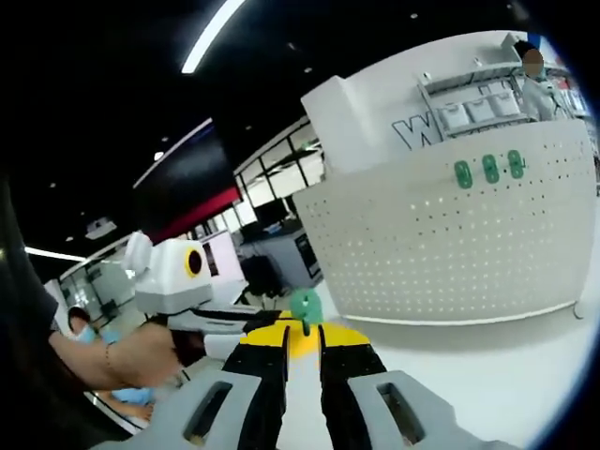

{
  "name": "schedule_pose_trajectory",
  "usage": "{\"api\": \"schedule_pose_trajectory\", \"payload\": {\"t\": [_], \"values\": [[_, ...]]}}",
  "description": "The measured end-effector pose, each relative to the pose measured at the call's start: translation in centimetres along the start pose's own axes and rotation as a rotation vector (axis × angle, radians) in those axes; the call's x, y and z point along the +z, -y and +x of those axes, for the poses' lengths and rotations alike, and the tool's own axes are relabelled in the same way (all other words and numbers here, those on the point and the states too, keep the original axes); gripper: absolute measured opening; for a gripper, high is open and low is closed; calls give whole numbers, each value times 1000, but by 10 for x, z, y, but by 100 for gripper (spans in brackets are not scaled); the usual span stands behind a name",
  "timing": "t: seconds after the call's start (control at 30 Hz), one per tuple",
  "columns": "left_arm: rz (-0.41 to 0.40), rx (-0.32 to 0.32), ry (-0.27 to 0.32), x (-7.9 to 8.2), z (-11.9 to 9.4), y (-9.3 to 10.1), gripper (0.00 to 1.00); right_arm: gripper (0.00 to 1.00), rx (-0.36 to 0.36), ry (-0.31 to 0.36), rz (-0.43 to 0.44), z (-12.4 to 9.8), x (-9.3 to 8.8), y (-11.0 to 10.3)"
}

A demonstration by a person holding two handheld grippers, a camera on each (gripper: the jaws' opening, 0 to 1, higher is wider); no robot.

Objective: Insert the hook assembly into the mounting plate slot until the hook locks in place.

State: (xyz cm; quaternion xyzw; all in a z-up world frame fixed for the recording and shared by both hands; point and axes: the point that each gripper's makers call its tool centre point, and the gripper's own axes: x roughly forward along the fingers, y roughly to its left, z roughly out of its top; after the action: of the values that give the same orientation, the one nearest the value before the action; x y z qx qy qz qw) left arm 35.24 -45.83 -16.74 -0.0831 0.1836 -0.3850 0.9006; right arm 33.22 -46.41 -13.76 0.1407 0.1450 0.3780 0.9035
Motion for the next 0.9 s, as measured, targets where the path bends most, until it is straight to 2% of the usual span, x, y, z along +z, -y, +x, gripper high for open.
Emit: {"api": "schedule_pose_trajectory", "payload": {"t": [0.2, 0.37, 0.53, 0.63, 0.83, 0.9], "values": [[-1, -13, 48, 6, 0, 10, 2, 8, 8, 15, 14, 3, 4, -2], [8, -13, 64, 8, -1, 12, 2, 5, 22, 28, 39, 3, 7, -5], [48, 17, 90, 13, -3, 12, 1, 4, 27, 43, 93, 3, 9, -5], [111, 41, 87, 15, -4, 12, 1, 3, 26, 44, 109, 2, 9, -5], [125, 34, 76, 12, -4, 13, 2, 0, 19, 34, 76, 0, 6, -4], [135, 29, 93, 13, -4, 14, 3, 0, 10, 29, 57, -1, 6, -2]]}}
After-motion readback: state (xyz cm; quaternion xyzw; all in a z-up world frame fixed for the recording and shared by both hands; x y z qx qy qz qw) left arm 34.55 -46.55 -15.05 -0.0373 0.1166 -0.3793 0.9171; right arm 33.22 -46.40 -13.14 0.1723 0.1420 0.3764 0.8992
